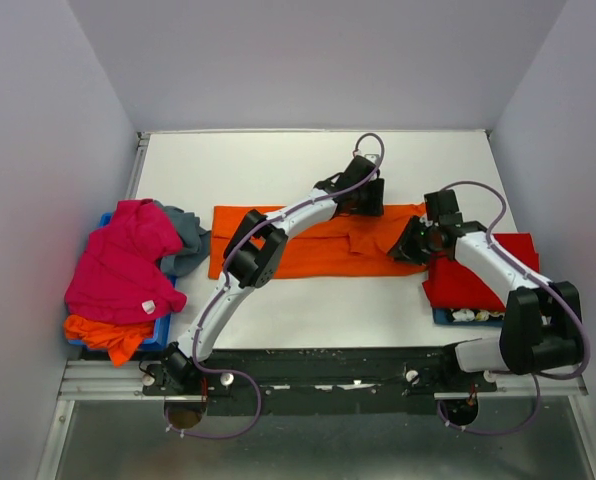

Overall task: Fold and stack the t-shirts
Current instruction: Fold the other side of the tshirt into a rectangle

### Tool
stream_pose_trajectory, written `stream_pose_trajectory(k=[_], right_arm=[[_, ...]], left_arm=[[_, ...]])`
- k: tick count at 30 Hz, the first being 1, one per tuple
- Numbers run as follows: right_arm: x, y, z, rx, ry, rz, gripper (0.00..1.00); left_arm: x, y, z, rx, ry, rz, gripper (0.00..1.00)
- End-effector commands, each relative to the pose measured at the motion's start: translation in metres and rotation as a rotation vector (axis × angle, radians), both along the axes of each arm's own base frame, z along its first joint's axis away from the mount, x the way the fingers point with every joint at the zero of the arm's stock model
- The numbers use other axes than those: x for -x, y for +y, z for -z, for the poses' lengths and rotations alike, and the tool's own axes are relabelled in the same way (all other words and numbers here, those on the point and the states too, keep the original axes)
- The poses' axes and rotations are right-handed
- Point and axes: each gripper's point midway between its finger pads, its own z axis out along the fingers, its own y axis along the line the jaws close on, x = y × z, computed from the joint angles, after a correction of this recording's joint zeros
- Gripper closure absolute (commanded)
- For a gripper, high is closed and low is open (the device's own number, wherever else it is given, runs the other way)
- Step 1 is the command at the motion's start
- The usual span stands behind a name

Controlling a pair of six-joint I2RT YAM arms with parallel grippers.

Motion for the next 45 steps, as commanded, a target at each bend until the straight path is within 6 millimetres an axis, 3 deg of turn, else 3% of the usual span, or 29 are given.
stream_pose_trajectory(k=[1,10,14,17,20,25,31,36,45], right_arm=[[0.017,0.013,-0.012,-0.084,0.04,-0.015,0.6],[0.004,-0.022,-0.026,0.109,-0.057,0.041,0.65],[0.003,-0.025,-0.019,0.131,-0.052,0.034,0.73],[0.004,-0.023,-0.008,0.127,-0.027,0.027,0.74],[0.005,-0.024,0.003,0.132,-0.009,0.023,0.75],[0.006,-0.027,0.016,0.15,0.023,0.035,0.64],[-0.002,-0.036,0.022,0.207,0.037,0.052,0.63],[-0.004,-0.045,0.031,0.257,0.06,0.077,0.63],[-0.009,-0.053,0.037,0.306,0.063,0.095,0.59]], left_arm=[[0.003,0.003,-0.005,-0.017,-0.002,0.019,0.35],[0.011,0.014,-0.062,0.003,-0.073,0.021,0.31],[0.019,0.03,-0.093,-0.002,-0.116,0.0,0.29],[0.029,0.043,-0.104,-0.032,-0.12,-0.018,0.28],[0.044,0.059,-0.101,-0.075,-0.092,-0.042,0.3],[0.085,0.076,-0.075,-0.116,-0.003,-0.046,0.37],[0.126,0.082,-0.047,-0.143,0.061,-0.042,0.38],[0.139,0.08,-0.027,-0.179,0.091,-0.042,0.39],[0.131,0.074,-0.024,-0.175,0.066,-0.059,0.41]])
